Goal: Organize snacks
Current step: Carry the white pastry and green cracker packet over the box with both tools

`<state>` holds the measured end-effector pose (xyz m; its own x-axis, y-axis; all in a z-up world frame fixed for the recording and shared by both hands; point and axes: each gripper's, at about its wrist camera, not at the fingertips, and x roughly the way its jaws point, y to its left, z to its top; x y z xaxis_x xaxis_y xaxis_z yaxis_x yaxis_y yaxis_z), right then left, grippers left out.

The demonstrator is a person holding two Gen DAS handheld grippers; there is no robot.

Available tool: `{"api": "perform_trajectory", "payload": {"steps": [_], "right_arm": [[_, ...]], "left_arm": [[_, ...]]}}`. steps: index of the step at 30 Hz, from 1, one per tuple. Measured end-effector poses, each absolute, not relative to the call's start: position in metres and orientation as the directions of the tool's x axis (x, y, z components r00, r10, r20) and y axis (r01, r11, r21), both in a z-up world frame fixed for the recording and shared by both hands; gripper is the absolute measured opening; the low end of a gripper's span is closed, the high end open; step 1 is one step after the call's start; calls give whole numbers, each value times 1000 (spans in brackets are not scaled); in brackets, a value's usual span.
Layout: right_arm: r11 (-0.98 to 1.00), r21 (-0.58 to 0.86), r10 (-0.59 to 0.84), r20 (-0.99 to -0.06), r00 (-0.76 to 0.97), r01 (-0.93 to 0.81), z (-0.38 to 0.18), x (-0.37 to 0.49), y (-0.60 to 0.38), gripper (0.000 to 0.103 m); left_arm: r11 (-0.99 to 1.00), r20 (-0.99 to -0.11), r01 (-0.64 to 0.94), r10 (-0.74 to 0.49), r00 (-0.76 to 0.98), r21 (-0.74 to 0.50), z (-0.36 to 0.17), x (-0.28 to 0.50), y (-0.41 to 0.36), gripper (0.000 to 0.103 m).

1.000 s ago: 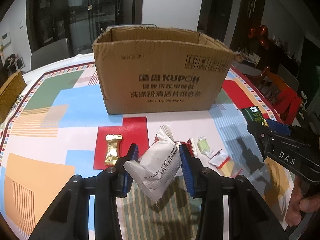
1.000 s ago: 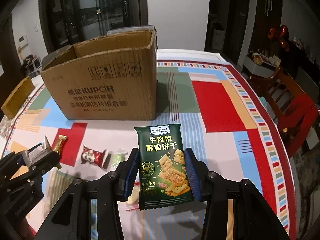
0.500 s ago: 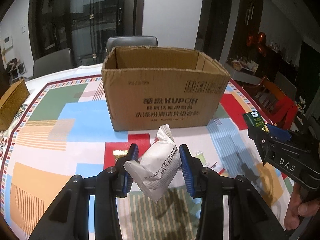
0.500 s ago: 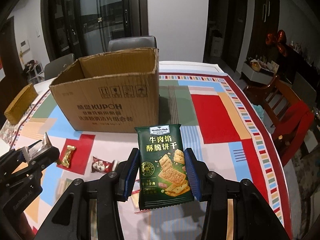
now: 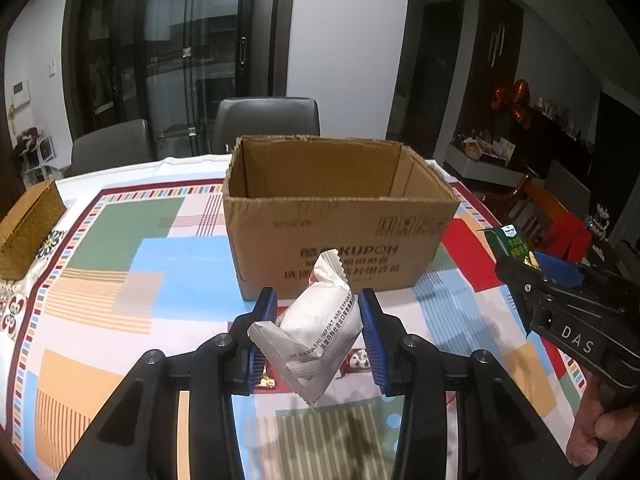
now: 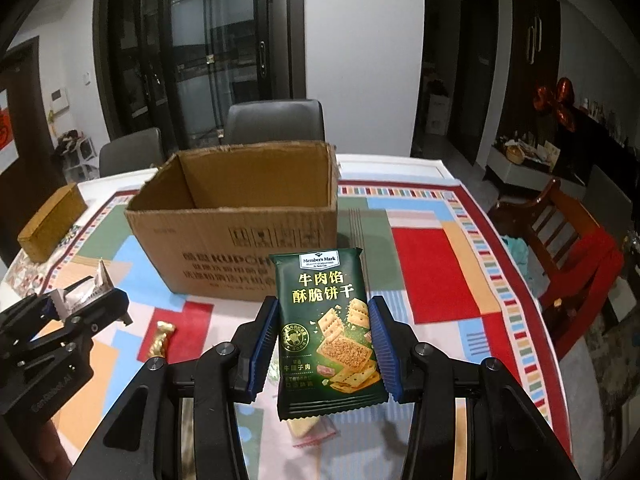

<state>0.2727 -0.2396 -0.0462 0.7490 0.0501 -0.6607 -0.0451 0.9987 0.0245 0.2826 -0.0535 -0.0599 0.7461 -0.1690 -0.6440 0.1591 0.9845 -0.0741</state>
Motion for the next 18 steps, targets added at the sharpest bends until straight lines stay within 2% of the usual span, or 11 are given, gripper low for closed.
{"api": "perform_trajectory", "payload": {"steps": [18], "right_arm": [[997, 38, 80, -599, 797, -72, -10, 288, -221, 47]], "left_arm": [[984, -593, 163, -169, 787, -64, -25, 308, -38, 41]]}}
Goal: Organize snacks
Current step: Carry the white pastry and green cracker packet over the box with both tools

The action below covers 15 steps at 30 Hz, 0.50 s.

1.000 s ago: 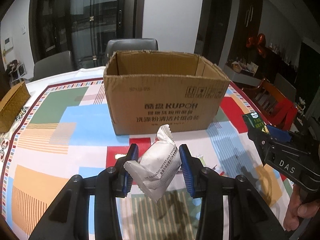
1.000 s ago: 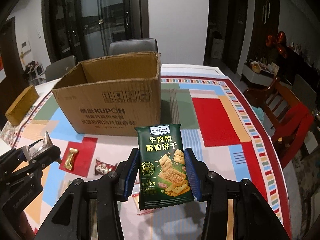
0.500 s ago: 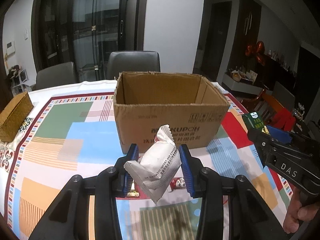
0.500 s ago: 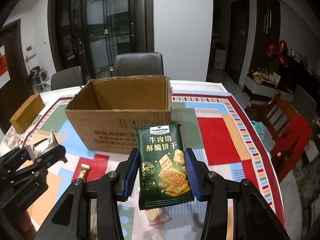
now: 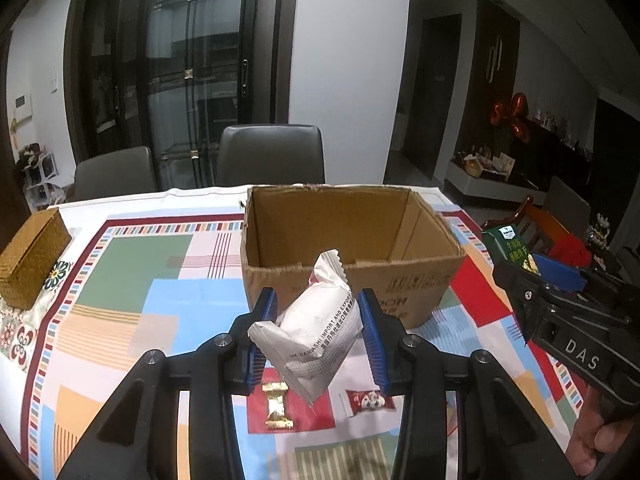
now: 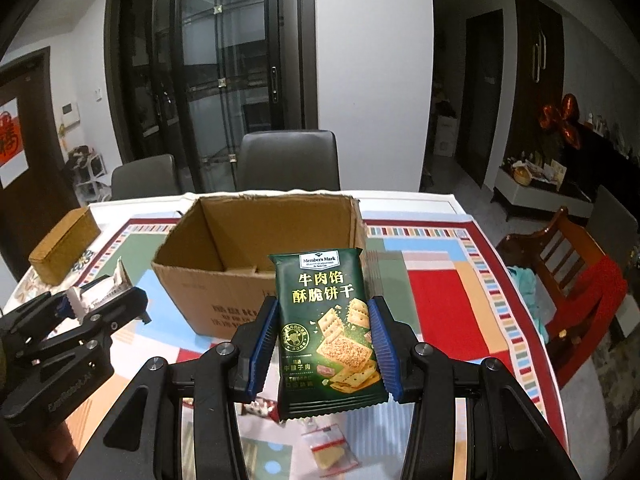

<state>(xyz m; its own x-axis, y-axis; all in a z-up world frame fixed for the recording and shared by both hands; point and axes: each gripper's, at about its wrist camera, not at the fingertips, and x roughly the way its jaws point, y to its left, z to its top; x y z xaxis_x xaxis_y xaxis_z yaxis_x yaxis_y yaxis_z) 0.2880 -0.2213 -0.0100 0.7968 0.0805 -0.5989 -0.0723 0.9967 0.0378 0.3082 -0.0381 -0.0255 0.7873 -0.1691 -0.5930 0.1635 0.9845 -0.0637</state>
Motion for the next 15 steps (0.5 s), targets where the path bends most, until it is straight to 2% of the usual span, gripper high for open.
{"api": "perform_trajectory", "payload": {"steps": [15], "right_arm": [[996, 47, 87, -565, 821, -74, 8, 311, -217, 47]], "left_arm": [[984, -566, 170, -168, 807, -50, -7, 337, -35, 41]]}}
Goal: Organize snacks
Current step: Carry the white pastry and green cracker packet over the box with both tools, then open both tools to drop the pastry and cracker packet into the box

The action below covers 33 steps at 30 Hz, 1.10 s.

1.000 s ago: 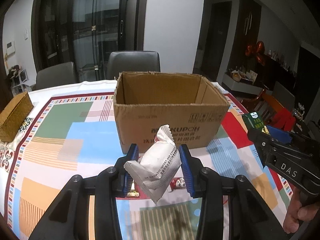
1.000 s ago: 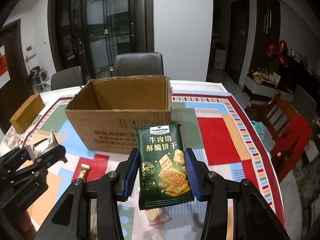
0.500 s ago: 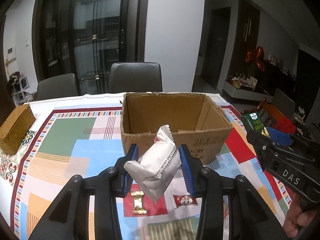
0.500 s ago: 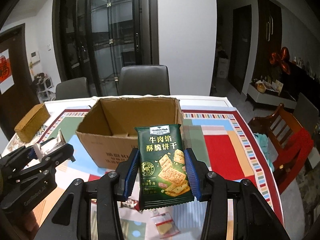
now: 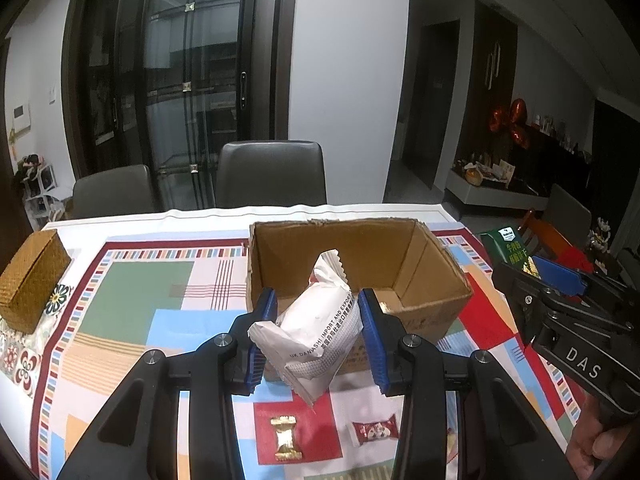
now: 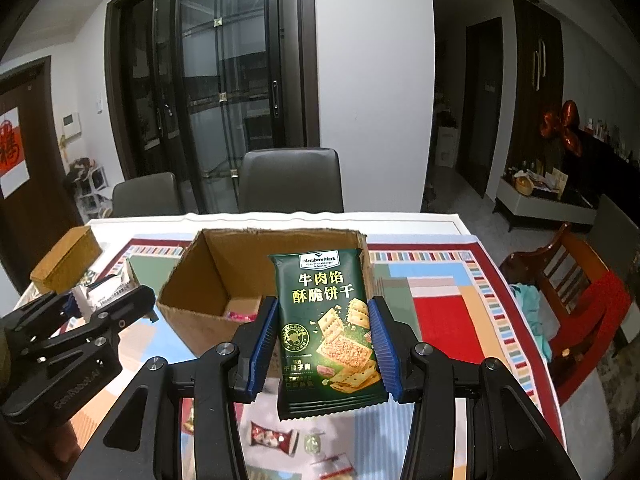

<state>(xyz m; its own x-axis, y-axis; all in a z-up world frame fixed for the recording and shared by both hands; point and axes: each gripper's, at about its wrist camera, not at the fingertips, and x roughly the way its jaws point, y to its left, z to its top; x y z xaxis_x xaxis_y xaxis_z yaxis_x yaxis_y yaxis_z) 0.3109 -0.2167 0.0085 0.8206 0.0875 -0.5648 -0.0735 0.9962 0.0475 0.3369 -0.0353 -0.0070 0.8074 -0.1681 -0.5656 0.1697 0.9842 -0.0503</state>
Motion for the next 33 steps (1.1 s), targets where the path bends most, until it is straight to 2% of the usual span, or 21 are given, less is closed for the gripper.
{"api": "perform_trajectory", "payload": {"steps": [33], "right_arm": [[996, 46, 87, -593, 801, -74, 1, 384, -194, 47]], "left_arm": [[987, -571, 155, -151, 807, -42, -13, 420, -26, 41]]}}
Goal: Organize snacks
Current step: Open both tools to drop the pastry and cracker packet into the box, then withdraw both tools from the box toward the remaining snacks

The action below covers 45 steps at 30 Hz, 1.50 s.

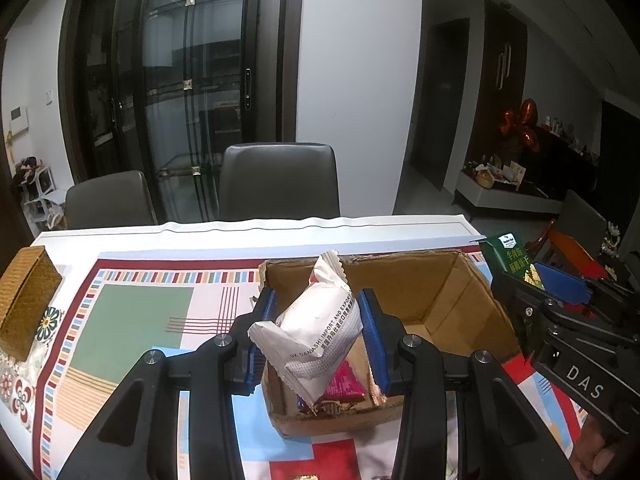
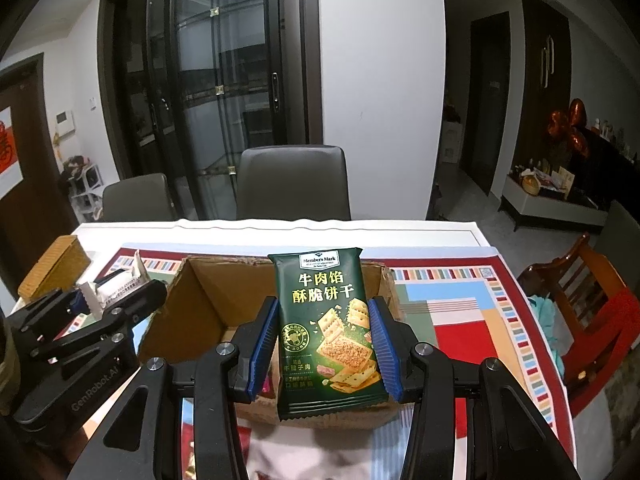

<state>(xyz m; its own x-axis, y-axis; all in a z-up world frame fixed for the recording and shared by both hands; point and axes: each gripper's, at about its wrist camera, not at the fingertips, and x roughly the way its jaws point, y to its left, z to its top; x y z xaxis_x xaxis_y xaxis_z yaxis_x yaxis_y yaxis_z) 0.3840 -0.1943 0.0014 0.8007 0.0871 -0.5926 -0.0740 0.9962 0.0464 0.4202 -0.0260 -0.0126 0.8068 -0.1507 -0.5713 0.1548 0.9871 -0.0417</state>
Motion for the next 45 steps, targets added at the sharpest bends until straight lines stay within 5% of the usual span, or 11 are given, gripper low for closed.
{"api": "perform_trajectory", "payload": {"steps": [18, 21, 25, 28, 45], "right_arm": [[996, 33, 89, -626, 775, -87, -14, 409, -183, 47], [995, 34, 93, -629, 772, -92, -15, 410, -183, 48], [997, 28, 71, -623, 779, -68, -13, 410, -187, 73], [999, 35, 53, -617, 785, -40, -11, 408, -193, 79], [1000, 19, 13, -585, 811, -2, 7, 378, -199, 79]], "left_arm": [[980, -600, 187, -188, 778, -64, -28, 445, -28, 42], [979, -601, 194, -191, 776, -61, -29, 444, -30, 50], [981, -591, 186, -183, 785, -56, -25, 439, -31, 68], [984, -586, 171, -170, 792, -54, -22, 435, -28, 81], [989, -557, 141, -136, 819, -34, -7, 405, -19, 89]]}}
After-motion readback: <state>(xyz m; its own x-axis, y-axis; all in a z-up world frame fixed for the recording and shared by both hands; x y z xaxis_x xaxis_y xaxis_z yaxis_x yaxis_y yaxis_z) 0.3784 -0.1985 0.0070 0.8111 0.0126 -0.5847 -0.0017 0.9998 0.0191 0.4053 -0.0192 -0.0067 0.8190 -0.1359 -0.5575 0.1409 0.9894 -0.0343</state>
